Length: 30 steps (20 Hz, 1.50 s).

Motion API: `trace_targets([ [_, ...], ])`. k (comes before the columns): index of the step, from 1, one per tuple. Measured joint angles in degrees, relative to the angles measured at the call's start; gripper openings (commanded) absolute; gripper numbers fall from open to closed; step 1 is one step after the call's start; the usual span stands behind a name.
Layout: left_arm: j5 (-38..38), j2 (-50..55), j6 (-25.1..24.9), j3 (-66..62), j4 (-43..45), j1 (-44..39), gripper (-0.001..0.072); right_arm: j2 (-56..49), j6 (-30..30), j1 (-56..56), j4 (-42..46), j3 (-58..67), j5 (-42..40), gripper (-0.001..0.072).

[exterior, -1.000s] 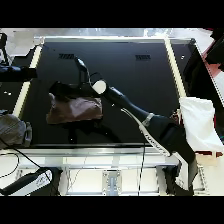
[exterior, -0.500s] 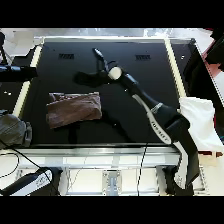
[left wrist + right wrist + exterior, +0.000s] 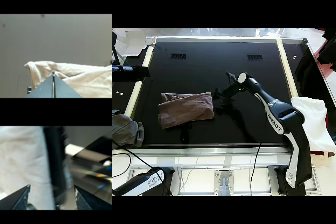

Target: Fold the shirts.

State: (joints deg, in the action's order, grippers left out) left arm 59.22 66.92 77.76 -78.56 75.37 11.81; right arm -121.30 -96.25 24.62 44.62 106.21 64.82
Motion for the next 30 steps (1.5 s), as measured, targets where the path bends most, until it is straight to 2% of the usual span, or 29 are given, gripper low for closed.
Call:
trace_targets([
  [2,0.0,0.0,0.0,0.0,0.0,0.0,0.0015,-2.0,1.3,0.9,-5.2,0.1,-1.4,0.0607],
  [4,0.0,0.0,0.0,0.0,0.0,0.0,0.0015,-3.7,2.4,2.0,-9.7,0.9,-2.4,0.0557],
  [6,0.0,0.0,0.0,0.0,0.0,0.0,0.0015,-5.0,3.2,3.1,-12.9,2.3,-2.8,0.0556],
  [8,0.0,0.0,0.0,0.0,0.0,0.0,0.0015,-6.2,3.7,4.0,-15.0,4.2,-2.8,0.0440],
  [9,0.0,0.0,0.0,0.0,0.0,0.0,0.0015,-6.8,3.8,4.2,-16.0,5.4,-2.9,0.0433],
  [10,0.0,0.0,0.0,0.0,0.0,0.0,0.0015,-7.4,3.9,4.5,-16.9,6.5,-2.9,0.0365],
  [11,0.0,0.0,0.0,0.0,0.0,0.0,0.0015,-8.0,4.0,4.7,-17.7,7.5,-3.1,0.0237],
  [12,0.0,0.0,0.0,0.0,0.0,0.0,0.0015,-8.6,4.1,4.9,-18.6,8.2,-2.6,0.0019],
  [19,0.3,0.0,0.0,0.0,0.0,0.0,0.0015,-6.9,5.5,-0.3,-20.3,10.2,1.6,0.0014],
  [22,0.4,0.0,0.0,0.0,0.0,0.0,0.0015,-2.4,5.5,-7.0,-14.4,10.3,5.7,0.0013],
  [30,0.4,0.0,0.0,0.0,0.0,0.0,0.0015,16.5,1.5,-31.2,8.2,10.4,13.1,0.0012],
])
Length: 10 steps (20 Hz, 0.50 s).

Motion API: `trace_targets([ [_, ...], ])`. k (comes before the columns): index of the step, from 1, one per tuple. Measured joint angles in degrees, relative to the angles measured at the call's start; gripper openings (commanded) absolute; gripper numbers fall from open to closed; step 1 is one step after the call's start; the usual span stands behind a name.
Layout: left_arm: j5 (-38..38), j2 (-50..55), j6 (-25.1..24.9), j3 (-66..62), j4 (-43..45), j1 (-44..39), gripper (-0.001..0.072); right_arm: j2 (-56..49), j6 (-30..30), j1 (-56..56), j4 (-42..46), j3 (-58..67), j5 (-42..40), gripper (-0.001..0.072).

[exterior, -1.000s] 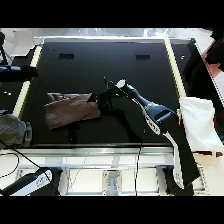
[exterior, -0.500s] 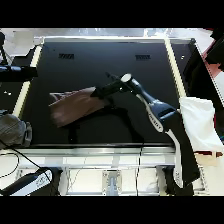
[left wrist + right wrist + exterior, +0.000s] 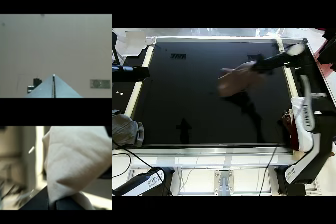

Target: Fold the shirts.

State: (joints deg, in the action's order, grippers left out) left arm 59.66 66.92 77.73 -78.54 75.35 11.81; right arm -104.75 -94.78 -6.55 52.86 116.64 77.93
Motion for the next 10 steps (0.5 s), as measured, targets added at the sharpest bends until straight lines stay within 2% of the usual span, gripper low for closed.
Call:
trace_targets([
  [6,0.0,0.0,0.1,0.0,-0.6,0.0,0.0015,12.4,-1.3,-20.8,12.1,0.0,12.5,0.0012],
  [10,0.0,0.0,0.2,0.0,-1.6,0.0,0.0015,18.5,-0.7,-30.2,16.2,-0.5,21.6,0.0012],
])
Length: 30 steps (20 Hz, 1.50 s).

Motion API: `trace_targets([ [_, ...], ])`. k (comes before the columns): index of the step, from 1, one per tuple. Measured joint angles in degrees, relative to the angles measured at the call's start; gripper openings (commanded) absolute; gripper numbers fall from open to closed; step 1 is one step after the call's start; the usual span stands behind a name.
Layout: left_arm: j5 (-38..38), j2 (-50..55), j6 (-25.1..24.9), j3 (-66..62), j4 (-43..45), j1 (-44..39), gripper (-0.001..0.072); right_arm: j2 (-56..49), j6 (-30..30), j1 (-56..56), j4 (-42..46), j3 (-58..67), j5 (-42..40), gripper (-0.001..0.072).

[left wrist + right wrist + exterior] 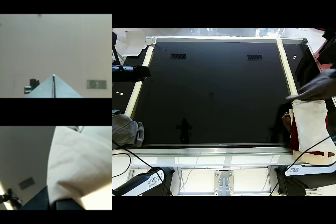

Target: Fold the shirts.

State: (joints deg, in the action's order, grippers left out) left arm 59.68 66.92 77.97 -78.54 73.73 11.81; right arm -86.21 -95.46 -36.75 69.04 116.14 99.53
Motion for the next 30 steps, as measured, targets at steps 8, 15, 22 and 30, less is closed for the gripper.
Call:
trace_targets([
  [8,0.0,0.0,0.0,0.0,-0.5,0.0,0.0015,13.0,0.8,-4.3,8.4,-12.2,5.2,0.0011],
  [15,0.0,0.0,0.0,0.0,-0.5,0.0,0.0014,27.1,4.2,-4.7,22.1,-46.2,4.2,0.0018],
  [22,-0.2,0.0,0.0,0.0,-0.5,0.0,0.0015,31.6,4.8,-4.7,26.9,-58.2,2.7,0.0482],
  [30,-0.6,0.0,0.0,0.0,-8.5,-0.2,0.0014,35.8,11.0,2.3,-11.1,-34.3,-14.8,0.0450],
])
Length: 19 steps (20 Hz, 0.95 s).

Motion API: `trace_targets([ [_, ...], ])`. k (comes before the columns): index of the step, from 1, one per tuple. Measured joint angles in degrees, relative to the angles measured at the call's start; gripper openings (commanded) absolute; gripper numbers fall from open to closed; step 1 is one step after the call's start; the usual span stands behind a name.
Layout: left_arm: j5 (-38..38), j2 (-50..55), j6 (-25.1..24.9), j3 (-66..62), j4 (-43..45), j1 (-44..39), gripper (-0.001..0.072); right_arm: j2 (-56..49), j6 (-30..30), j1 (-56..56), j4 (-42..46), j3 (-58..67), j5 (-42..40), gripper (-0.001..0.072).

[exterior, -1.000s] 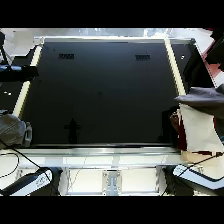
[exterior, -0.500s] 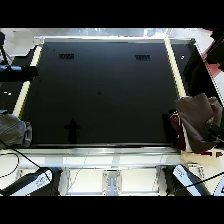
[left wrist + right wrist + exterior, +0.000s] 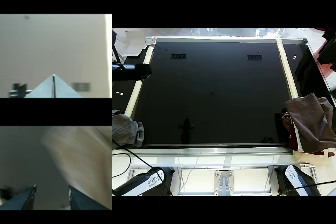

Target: Fold the shirts.

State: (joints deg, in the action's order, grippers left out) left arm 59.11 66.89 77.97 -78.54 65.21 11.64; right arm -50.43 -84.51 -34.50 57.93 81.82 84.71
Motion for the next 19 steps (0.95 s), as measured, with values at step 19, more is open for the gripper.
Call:
trace_targets([
  [19,0.3,4.5,0.0,0.0,-9.9,-18.7,0.0015,-17.5,7.6,39.8,3.1,-0.7,-10.9,0.0451],
])
